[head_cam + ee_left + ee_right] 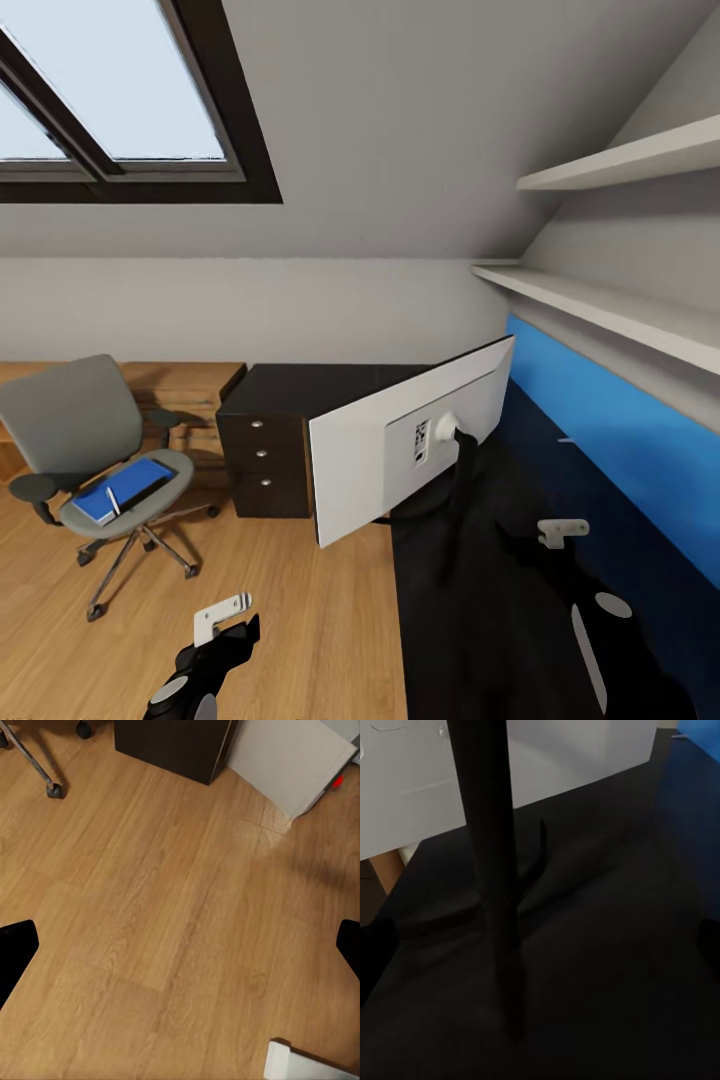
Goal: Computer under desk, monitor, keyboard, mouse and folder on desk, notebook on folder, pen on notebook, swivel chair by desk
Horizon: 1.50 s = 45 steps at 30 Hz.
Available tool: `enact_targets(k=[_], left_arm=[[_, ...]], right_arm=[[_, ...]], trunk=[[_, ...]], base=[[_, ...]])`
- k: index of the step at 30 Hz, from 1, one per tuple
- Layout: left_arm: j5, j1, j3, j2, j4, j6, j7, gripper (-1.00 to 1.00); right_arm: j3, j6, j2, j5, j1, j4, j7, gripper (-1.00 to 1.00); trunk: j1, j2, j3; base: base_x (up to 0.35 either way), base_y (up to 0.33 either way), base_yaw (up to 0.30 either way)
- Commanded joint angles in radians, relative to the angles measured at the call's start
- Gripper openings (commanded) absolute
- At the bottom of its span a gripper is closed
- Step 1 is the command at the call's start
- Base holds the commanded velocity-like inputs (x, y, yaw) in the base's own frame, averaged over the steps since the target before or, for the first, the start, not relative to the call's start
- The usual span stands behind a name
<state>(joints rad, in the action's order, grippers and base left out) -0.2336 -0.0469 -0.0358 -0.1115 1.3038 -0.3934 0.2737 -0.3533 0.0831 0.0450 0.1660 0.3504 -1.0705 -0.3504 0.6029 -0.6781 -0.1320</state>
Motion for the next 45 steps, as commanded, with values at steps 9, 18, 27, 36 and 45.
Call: enact_targets(k=[9, 18, 27, 36, 45], left_arm=[[-0.011, -0.001, 0.0, -0.001, 0.002, -0.004, 0.005, 1.0], [-0.01, -0.001, -0.001, -0.001, 0.002, -0.004, 0.005, 1.0], [-0.01, -0.001, 0.001, -0.001, 0.002, -0.004, 0.005, 1.0], [-0.01, -0.001, 0.0, -0.001, 0.003, -0.004, 0.005, 1.0], [-0.01, -0.001, -0.001, 0.0, 0.01, -0.004, 0.005, 1.0]], right_arm=[[-0.003, 0.005, 0.001, 0.007, 0.001, -0.002, -0.005, 1.0], [-0.001, 0.005, -0.002, 0.008, 0.001, -0.002, -0.004, 1.0], [-0.001, 0.005, -0.004, 0.009, 0.001, -0.002, -0.002, 1.0], [-0.001, 0.007, -0.005, 0.004, 0.001, -0.002, 0.007, 1.0], [0.063, 0.003, -0.017, 0.006, 0.132, 0.136, 0.234, 1.0]], trunk=[[0.035, -0.065, -0.032], [0.069, -0.128, -0.061], [0.104, -0.191, -0.089], [0.138, -0.254, -0.117], [0.173, -0.317, -0.145]], base=[[0.0, 0.0, 0.0], [0.0, 0.0, 0.0], [0.0, 0.0, 0.0], [0.0, 0.0, 0.0], [0.0, 0.0, 0.0]])
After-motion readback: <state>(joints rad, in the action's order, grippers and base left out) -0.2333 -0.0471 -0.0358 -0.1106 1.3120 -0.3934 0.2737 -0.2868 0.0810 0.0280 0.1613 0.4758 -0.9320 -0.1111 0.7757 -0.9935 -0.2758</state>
